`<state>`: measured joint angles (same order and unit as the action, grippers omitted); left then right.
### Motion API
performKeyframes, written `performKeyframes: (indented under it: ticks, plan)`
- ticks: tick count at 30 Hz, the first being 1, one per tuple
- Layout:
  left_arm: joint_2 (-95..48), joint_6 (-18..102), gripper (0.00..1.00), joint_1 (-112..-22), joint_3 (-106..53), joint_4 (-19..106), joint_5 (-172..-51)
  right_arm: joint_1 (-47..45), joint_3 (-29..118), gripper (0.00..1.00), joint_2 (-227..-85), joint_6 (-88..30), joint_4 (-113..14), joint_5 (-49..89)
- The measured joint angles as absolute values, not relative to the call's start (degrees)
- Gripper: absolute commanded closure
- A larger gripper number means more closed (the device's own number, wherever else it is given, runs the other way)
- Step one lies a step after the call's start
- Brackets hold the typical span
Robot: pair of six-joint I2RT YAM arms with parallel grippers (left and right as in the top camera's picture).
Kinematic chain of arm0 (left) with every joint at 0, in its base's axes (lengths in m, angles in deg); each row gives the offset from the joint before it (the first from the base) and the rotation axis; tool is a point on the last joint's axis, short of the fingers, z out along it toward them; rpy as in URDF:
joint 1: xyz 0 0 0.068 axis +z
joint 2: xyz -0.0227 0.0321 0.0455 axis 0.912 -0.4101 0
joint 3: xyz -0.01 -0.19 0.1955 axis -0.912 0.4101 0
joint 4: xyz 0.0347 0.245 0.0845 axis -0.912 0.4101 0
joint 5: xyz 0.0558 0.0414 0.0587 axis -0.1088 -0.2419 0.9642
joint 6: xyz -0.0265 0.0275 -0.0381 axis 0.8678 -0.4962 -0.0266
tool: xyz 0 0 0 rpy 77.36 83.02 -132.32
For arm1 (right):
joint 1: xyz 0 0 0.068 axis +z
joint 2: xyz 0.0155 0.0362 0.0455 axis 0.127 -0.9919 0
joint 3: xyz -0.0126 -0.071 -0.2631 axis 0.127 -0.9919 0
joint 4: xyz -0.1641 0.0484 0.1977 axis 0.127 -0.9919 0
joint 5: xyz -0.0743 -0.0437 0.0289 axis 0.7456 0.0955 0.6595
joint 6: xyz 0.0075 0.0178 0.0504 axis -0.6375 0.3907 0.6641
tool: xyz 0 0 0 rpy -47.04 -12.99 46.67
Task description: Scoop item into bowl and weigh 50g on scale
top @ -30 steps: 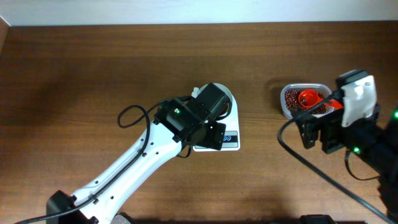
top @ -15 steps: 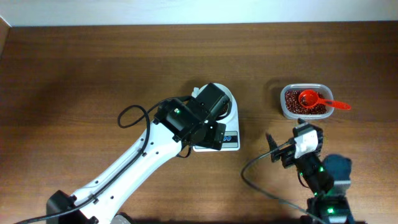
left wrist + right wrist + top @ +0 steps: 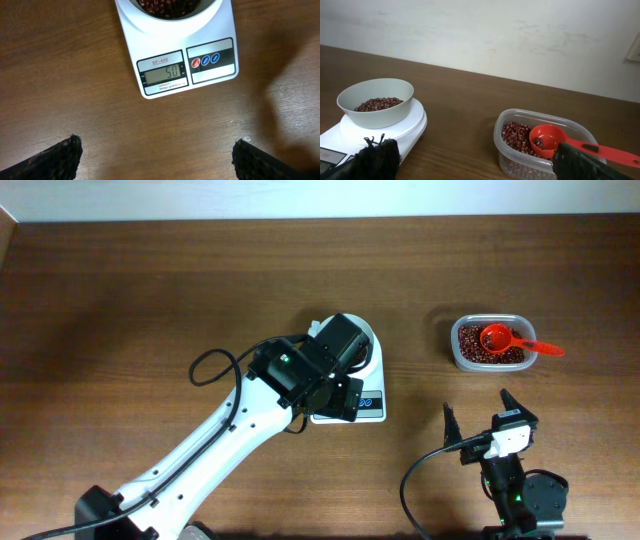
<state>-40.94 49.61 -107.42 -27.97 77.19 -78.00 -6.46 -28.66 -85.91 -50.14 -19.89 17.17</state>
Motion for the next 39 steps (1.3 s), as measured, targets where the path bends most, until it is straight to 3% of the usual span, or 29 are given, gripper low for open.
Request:
performKeyframes:
  ticks: [30, 36, 39]
  plan:
    - [-40.5, 49.6, 0.01, -107.4, -27.9, 77.4, -78.0, -6.5, -28.7, 0.01, -85.9, -50.2, -19.9, 17.4]
    - [-20.5, 49.6, 0.01, -107.4, -27.7, 74.8, -69.8, -6.5, -28.7, 0.01, -85.9, -50.1, -19.9, 17.4]
    - [-9.3, 49.6, 0.01, -106.0, -20.9, 64.8, -66.4, -6.5, -28.7, 0.01, -85.9, -50.2, -19.9, 17.4]
